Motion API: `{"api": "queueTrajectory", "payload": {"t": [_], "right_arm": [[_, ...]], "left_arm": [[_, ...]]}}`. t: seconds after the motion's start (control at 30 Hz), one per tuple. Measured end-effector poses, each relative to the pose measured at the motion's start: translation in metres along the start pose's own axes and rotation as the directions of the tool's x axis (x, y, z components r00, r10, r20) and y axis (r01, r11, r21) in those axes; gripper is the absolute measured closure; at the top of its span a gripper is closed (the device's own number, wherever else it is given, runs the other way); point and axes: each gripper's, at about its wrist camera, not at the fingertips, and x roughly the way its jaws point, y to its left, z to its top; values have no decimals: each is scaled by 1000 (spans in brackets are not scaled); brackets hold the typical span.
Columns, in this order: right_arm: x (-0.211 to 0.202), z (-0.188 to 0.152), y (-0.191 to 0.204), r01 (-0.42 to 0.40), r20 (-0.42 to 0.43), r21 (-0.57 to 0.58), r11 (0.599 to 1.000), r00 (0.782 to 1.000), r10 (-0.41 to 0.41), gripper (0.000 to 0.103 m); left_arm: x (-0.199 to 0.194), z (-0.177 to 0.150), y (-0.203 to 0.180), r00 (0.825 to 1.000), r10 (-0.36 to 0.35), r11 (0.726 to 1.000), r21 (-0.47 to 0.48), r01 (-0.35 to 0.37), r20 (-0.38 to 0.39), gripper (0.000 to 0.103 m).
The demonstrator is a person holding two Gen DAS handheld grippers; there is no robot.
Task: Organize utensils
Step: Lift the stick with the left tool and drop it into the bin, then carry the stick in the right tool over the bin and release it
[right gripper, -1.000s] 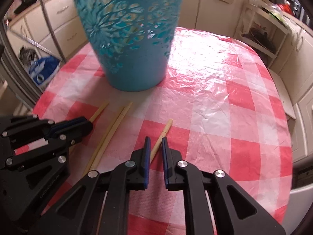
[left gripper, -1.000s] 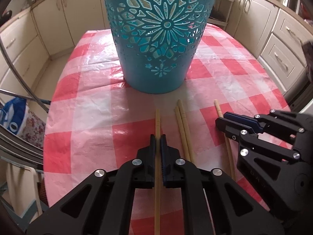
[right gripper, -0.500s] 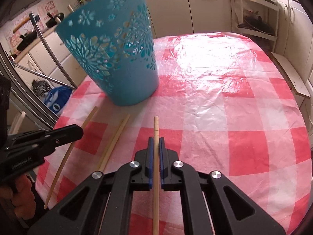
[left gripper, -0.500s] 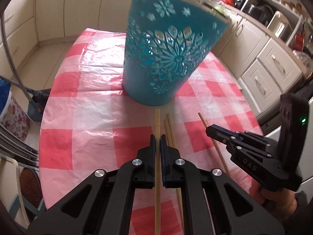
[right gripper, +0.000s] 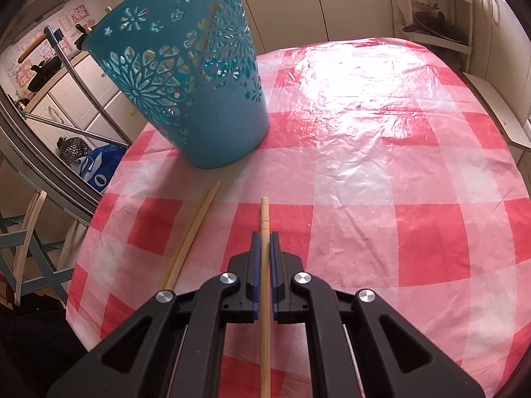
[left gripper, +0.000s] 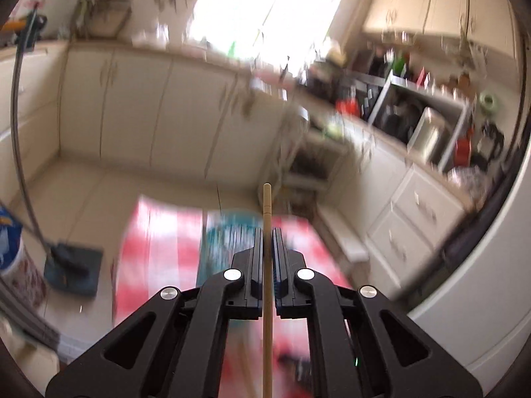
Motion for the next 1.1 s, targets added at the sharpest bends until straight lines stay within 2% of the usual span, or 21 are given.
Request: {"api": "queueTrajectory", "payload": {"t": [0.13,0.2,0.27,0.5,0.73,0.8,0.93,1.03,1.1], "right_arm": [[0,1,0,-3,0,4,1000,1000,3,97],[0,1,0,-3,0,-2,1000,1000,3,97],[1,2,0,-6,-1,-8,1000,1000,6,97],[2,4,-1,-20,-12,-18,1000,1000,20,97],[3,4,2,-12,-14,-32,999,1000,11,97],[4,4,2,-15,-17,-30,999,1000,14,97],[4,7,0,-24,-35,-43,999,999,23,96],[0,6,-1,-9,-36,-79,997,999,6,80],[-3,3,0,8,-31,-112,994,999,-11,78]], "left_arm": [[30,35,-11,990,29,999,-32,-25,137,98],[53,47,-15,980,62,998,-29,-58,190,98],[74,52,-15,973,91,995,-50,-82,211,98],[117,38,-8,973,165,985,-79,-154,163,98],[121,18,10,980,178,980,-107,-168,90,98],[114,12,14,982,174,980,-111,-166,68,91],[78,-7,22,976,215,970,-122,-208,43,58],[43,-24,29,966,252,959,-148,-241,55,44],[25,-36,37,961,270,952,-168,-257,60,39]]}}
